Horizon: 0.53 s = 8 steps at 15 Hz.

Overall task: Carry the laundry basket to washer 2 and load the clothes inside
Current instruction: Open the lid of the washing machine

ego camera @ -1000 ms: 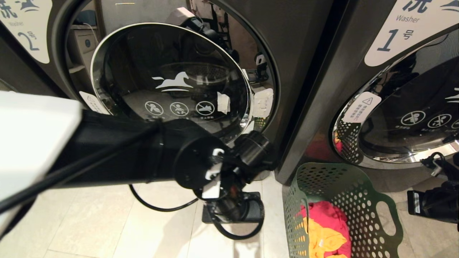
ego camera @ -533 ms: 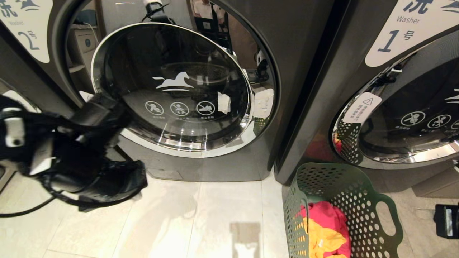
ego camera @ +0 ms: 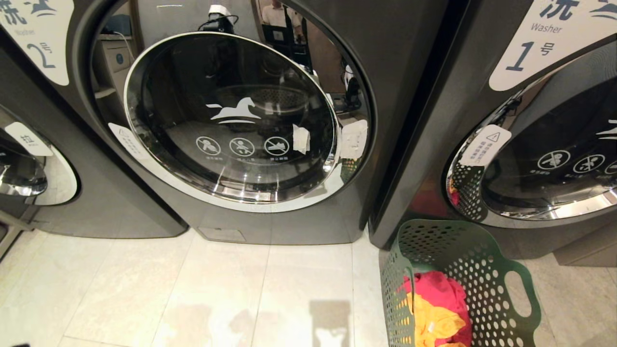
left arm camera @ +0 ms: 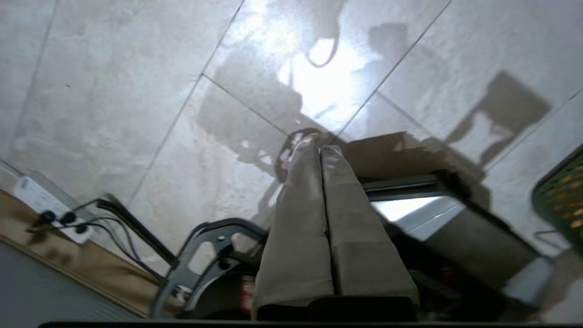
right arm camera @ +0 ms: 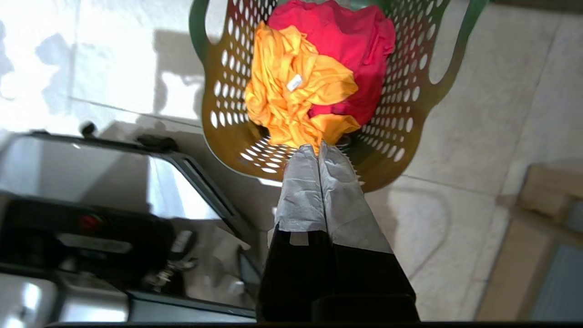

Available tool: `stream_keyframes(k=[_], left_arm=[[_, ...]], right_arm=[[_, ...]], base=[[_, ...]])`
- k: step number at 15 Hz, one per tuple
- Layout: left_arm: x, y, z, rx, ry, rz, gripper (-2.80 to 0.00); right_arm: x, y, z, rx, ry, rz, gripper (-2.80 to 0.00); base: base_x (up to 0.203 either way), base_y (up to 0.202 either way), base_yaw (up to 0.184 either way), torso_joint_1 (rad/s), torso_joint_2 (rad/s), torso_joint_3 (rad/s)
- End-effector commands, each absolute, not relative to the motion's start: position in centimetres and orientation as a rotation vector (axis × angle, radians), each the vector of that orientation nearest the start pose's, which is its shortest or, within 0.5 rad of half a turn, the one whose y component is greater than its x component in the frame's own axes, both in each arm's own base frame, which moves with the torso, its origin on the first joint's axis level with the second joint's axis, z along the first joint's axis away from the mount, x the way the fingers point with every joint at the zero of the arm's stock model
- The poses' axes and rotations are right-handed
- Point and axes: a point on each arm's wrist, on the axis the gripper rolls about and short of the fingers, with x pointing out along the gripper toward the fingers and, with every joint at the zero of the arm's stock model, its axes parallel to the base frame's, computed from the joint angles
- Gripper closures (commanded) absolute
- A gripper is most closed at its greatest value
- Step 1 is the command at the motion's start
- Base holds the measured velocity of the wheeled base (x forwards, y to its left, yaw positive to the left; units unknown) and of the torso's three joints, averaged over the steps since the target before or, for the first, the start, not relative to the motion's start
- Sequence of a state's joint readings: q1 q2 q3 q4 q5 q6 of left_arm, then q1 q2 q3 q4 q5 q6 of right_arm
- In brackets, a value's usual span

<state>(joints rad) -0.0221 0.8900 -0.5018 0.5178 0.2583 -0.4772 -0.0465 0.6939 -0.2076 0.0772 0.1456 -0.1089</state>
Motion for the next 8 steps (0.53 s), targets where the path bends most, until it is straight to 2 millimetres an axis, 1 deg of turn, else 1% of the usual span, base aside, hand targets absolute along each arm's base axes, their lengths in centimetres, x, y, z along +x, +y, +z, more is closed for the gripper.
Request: stream_keyframes(k=[1,2,3,6,8], left_arm=[[1.9,0.6,11.6,-0.054,0.726,0.317,0.00],[1.4,0.6,10.7,0.017,0.671,0.290,0.00],[1.4,0.6,10.3,0.059,0.604,0.274,0.00],[0.2,0.4,10.0,0.046,0.465,0.184,0.00],[-1.2,0.1,8.9,0.056,0.361,0.086,0.00]], right_arm=[[1.7,0.2,9.5,-0.158,0.480,0.121,0.00],[1.1,0.2,8.9,-0.177,0.467,0.101,0.00],[0.7,0.1,8.5,-0.185,0.458,0.088,0.00],[-0.4,0.2,8.2,-0.177,0.344,0.057,0.00],[-1.0,0.1,8.1,-0.127,0.280,0.016,0.00]], base=[[0.000,0.000,0.000,0.000,0.00,0.000],[0.000,0.000,0.000,0.000,0.00,0.000],[0.000,0.000,0.000,0.000,0.00,0.000],[0.000,0.000,0.000,0.000,0.00,0.000],[0.000,0.000,0.000,0.000,0.00,0.000]])
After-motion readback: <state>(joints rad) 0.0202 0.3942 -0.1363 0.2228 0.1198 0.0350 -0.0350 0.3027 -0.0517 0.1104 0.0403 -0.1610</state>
